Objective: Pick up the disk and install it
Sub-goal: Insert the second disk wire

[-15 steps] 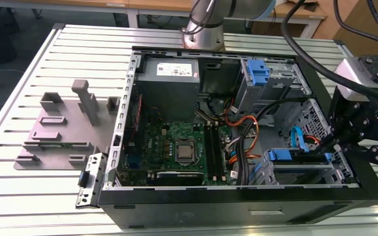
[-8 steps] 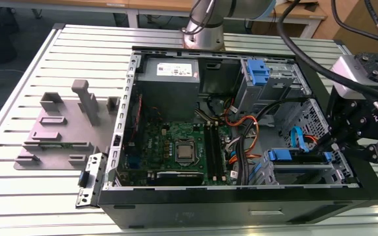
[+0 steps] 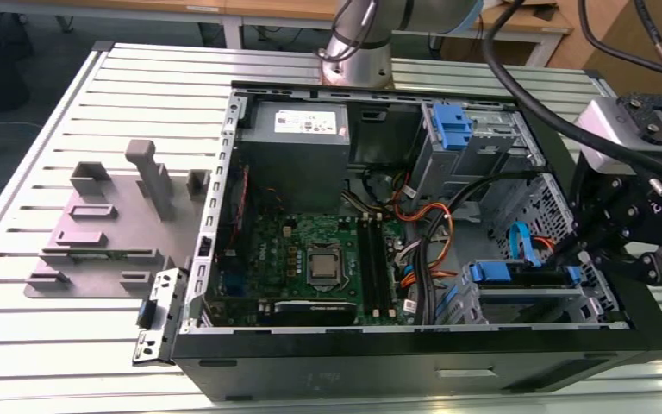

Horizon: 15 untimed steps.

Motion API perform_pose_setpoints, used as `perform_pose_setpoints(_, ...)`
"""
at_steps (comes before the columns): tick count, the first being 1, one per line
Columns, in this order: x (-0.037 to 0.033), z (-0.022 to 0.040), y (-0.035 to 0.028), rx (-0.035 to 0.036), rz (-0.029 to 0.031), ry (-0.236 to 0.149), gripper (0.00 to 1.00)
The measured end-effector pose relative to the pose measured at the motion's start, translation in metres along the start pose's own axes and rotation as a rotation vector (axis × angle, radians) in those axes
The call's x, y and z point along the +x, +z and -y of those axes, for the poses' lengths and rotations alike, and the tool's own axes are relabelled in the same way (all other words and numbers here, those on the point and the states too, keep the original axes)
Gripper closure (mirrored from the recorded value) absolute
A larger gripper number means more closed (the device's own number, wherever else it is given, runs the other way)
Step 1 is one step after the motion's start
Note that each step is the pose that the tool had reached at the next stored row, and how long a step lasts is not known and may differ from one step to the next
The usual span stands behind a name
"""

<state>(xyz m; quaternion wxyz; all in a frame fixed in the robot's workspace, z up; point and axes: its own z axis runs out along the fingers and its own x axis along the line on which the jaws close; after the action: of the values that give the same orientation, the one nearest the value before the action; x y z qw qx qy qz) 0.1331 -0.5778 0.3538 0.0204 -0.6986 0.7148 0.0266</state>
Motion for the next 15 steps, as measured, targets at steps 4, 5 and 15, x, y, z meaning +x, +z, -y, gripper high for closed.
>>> perform_pose_setpoints(4,-0.0038,0.0008,0.0012,-0.0001,-0.0007,0.000,0.84)
perform_pose_setpoints(5,-0.0038,0.0023,0.0013,-0.0001,-0.0008,0.000,0.84)
perform_pose_setpoints(15,-0.0037,0.0057,0.0033,-0.0002,-0.0049,0.000,0.84)
